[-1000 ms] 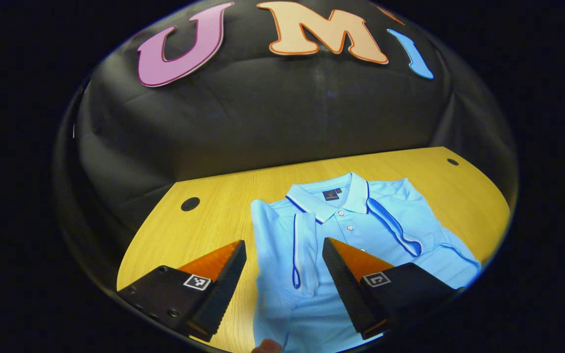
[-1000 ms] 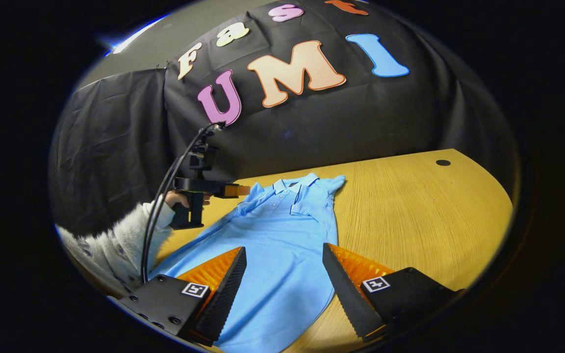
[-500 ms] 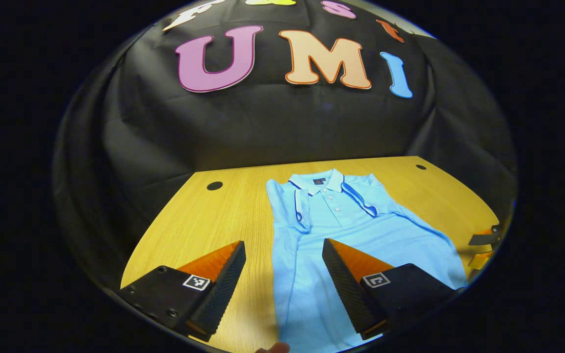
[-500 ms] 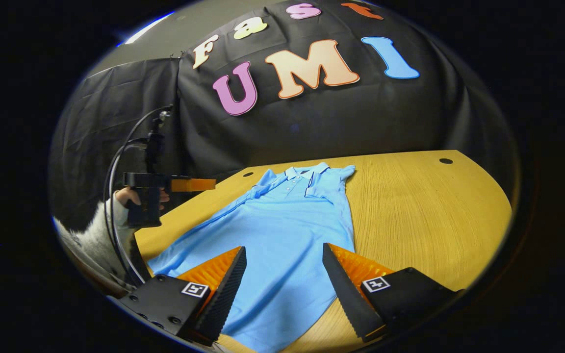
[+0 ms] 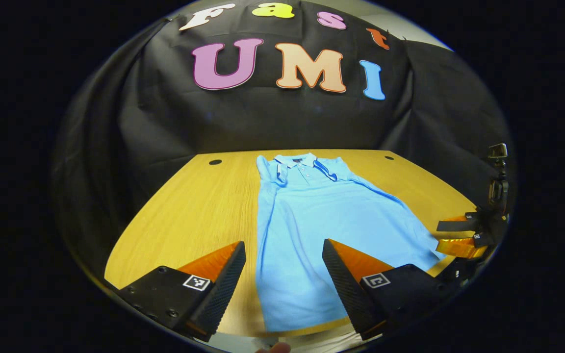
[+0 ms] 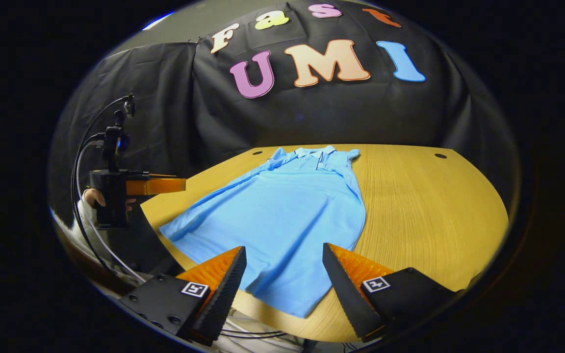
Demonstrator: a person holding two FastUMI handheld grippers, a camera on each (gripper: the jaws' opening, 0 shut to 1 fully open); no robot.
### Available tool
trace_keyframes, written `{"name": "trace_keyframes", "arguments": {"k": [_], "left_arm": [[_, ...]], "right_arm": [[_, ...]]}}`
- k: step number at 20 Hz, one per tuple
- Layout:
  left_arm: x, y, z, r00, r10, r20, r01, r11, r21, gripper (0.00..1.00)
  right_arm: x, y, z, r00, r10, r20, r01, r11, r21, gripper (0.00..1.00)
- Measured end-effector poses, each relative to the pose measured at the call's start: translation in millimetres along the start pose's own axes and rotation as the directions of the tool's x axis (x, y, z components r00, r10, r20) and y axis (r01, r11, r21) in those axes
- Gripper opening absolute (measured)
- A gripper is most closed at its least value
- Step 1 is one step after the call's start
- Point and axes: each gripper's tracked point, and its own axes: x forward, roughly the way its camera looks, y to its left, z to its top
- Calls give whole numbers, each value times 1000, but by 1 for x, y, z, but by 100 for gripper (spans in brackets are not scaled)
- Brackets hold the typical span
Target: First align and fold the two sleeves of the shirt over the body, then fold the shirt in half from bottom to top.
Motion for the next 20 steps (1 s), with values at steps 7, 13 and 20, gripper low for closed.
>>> {"name": "trace_keyframes", "arguments": {"k": [7, 13, 20], "left_arm": [[-13, -4, -59, 997, -21, -75, 18, 999, -40, 95], [-24, -7, -83, 992, -24, -121, 20, 999, -32, 95], [-21, -12, -96, 991, -2, -133, 3, 1000, 8, 96]], "right_arm": [[-1, -1, -27, 998, -29, -61, 29, 1000, -9, 98], [1, -2, -34, 997, -44, -70, 42, 999, -28, 98], [4, -2, -37, 995, -67, -71, 61, 995, -80, 97]]}}
